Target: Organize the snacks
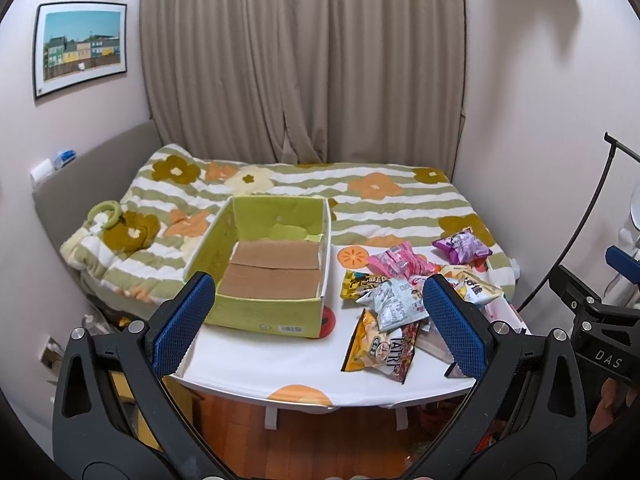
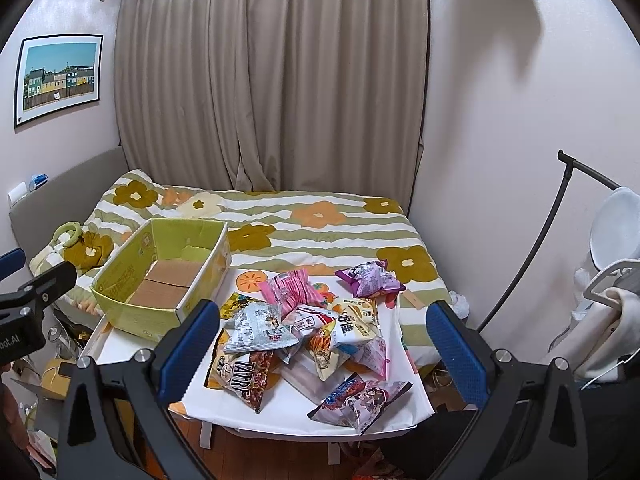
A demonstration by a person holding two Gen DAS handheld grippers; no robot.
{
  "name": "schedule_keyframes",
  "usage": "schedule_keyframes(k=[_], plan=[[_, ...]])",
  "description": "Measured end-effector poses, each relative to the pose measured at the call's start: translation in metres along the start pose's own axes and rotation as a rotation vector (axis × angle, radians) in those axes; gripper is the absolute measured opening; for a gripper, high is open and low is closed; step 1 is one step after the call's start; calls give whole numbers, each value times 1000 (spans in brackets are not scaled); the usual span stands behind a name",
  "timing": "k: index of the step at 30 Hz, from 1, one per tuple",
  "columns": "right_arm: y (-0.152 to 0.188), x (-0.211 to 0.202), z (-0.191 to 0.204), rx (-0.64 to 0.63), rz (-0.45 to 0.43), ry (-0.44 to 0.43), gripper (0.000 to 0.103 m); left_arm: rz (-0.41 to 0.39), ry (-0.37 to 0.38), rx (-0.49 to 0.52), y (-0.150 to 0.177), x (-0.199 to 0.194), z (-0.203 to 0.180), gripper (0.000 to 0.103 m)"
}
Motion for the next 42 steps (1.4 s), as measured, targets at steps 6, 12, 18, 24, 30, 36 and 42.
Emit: schedule_keyframes(k=[6, 12, 18, 24, 30, 36, 42], plan=[[1, 0, 1, 3, 0, 0, 103, 0, 2, -1, 0, -1, 0, 103], [3, 1, 3, 3, 3, 2, 103, 7, 4, 2, -2, 2, -2, 103], [5, 5, 1, 11, 12, 2, 103, 14, 7, 2, -3, 7, -2, 103], [6, 8, 0, 9, 18, 2, 103, 25, 12, 0, -2, 12, 0, 103], [8, 11, 0, 7, 22, 6, 103, 31, 19, 0, -2, 17, -1, 103], [8, 15, 0, 6, 25, 10, 103, 37, 26, 2, -3, 22, -2, 103], [9, 18, 0, 10, 32, 12, 103, 47, 31, 5, -6, 29, 0, 103]])
Point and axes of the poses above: each gripper's, at about its wrist camera, not at the fingertips, and x roughly the way its jaws point, z to its left, y to its underside, the point moved 9 cm from there along x, roughly the way its jaws point, and after that the axes turned 5 degrees about z, right-handed, at the moved point
